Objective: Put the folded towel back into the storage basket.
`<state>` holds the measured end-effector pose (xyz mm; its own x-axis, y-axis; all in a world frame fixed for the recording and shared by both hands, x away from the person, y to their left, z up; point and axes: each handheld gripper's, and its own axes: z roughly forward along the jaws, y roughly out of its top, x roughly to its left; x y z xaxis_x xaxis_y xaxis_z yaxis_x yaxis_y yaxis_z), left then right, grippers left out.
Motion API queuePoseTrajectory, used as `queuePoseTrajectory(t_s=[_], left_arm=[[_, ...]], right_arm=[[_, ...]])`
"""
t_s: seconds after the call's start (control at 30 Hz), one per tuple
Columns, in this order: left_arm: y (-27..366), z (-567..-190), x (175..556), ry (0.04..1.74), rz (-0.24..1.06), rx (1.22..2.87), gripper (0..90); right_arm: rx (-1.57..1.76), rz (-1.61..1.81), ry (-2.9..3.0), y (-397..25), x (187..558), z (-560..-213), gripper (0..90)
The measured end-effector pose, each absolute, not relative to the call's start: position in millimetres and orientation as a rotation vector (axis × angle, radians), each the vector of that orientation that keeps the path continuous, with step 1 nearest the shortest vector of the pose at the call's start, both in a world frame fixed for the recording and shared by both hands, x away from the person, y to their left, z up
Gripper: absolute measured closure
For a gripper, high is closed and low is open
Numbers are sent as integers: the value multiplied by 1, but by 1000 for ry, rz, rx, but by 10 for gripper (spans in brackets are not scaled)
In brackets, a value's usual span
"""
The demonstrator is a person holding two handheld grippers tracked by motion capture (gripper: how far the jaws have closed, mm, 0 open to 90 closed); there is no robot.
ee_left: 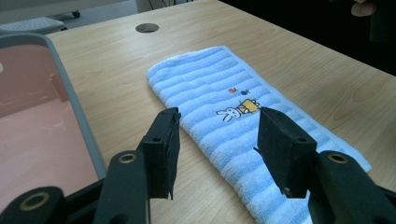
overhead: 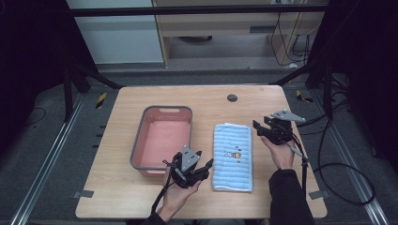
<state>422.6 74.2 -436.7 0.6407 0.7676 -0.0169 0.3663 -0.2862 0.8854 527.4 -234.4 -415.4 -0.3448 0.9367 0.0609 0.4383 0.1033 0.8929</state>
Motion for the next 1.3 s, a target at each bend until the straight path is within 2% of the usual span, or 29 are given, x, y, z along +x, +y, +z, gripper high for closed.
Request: queuePoseTrajectory(t_s=[1.3], left_arm=[[47, -487, 430, 987, 441, 1999, 552]], right_arm=[[1393, 1083, 1995, -218, 559, -469, 503]])
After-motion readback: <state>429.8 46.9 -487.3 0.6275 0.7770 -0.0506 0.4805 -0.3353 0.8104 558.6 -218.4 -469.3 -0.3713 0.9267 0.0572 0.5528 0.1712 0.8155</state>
